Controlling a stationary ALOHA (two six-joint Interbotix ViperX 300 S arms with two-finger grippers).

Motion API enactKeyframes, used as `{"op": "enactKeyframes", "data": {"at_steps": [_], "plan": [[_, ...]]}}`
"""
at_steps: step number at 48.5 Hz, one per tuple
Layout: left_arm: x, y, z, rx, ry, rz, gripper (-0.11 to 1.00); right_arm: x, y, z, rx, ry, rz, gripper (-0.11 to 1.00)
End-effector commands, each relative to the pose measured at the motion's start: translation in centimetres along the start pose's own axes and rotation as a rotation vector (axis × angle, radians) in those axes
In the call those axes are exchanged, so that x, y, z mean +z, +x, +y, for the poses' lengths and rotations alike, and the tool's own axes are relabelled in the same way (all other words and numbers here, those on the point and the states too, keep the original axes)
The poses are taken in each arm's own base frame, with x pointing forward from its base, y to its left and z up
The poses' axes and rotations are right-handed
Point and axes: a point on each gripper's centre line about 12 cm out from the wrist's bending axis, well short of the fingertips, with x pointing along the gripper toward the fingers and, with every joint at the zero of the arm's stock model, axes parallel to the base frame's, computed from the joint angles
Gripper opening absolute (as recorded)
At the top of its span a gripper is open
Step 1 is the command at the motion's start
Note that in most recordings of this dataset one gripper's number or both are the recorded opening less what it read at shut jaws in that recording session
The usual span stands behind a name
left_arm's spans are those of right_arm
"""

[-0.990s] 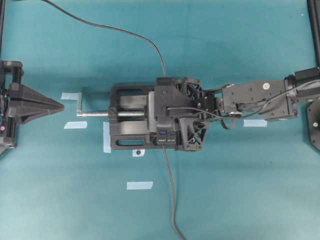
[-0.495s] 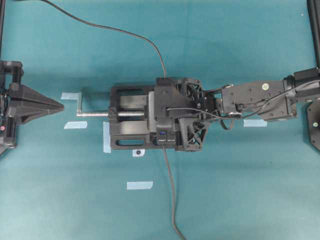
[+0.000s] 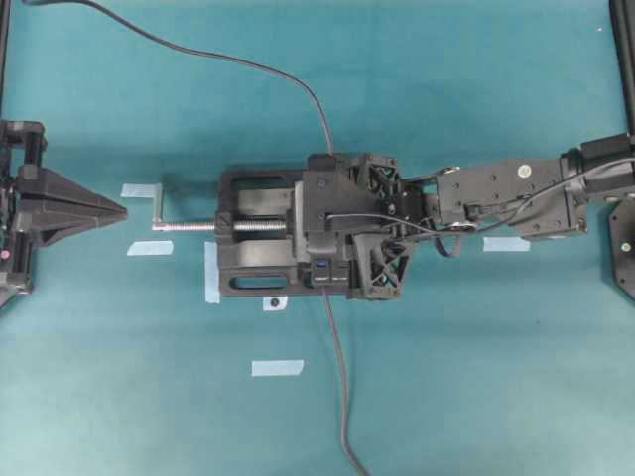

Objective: Insert the USB into the second port from the front of the fixed hub.
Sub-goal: 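Push the USB plug into the second port with the right gripper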

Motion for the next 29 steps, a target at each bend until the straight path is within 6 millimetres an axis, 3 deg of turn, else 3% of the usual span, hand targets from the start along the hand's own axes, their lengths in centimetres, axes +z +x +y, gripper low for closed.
{"op": "enactKeyframes", "data": {"at_steps": [1,13,20,29], "plan": [[0.6,0.1,0.0,0.001,0.0,-0.014,0.0,0.5,-0.6,0.4,0.006,-0.018,-0.014,0.09],[0.7,0.0,0.0,0.001,-0.002,-0.02,0.0,1.3,-1.2,0.4,0.007,-0.019,-0.054,0.16],[0.8,-0.2,0.0,0.0,-0.002,-0.029,0.0,1.6,-1.5,0.4,0.008,-0.017,-0.068,0.32],[0.7,-0.3,0.0,0.0,-0.002,-0.032,0.0,1.8,-2.0,0.4,0.008,-0.012,-0.081,0.6]]}}
